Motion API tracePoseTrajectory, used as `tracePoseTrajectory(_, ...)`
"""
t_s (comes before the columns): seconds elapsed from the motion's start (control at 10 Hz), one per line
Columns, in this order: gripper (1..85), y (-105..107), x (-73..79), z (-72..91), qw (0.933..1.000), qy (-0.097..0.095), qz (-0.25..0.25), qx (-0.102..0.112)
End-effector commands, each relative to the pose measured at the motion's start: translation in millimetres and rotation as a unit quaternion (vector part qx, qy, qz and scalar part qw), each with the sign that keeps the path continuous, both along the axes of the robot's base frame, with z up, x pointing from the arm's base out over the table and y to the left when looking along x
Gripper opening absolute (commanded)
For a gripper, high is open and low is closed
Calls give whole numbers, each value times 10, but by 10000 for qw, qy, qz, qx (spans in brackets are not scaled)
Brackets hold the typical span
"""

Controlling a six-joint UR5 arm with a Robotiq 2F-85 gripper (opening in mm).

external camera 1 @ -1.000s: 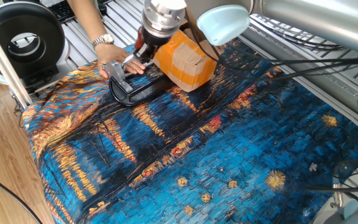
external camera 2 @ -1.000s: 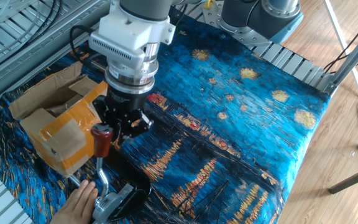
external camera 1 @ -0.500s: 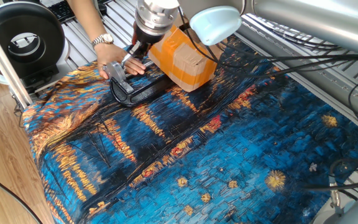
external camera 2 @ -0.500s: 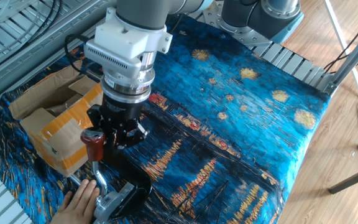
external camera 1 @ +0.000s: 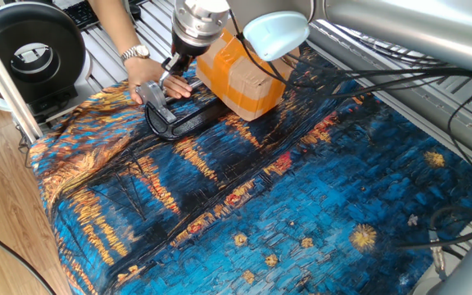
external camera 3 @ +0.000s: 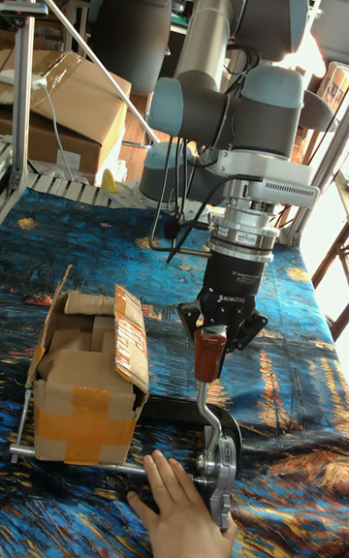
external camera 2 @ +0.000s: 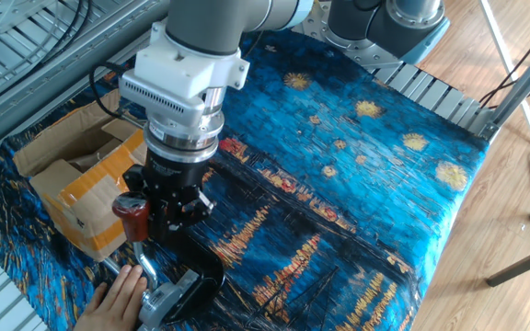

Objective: Pull up the lever

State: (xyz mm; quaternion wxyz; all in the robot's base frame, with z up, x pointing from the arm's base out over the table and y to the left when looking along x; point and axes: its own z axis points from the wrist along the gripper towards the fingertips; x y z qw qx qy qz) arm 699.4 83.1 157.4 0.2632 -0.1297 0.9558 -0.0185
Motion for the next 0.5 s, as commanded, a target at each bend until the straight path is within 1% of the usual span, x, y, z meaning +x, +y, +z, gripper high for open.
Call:
tracePoseTrajectory(0.0, 193, -44, 15, 18, 9999, -16, 46, -102)
tracePoseTrajectory(0.1, 193, -71, -94, -14, 9999, 122, 56, -44)
tracePoseTrajectory(0.2, 193, -69, -140, 2, 9999, 144, 71, -13)
tracePoseTrajectory(0.3, 193, -57, -172, 22, 9998, 168, 65, -32)
tracePoseTrajectory(0.4, 193, -54, -234, 28, 9997, 245, 40, -47)
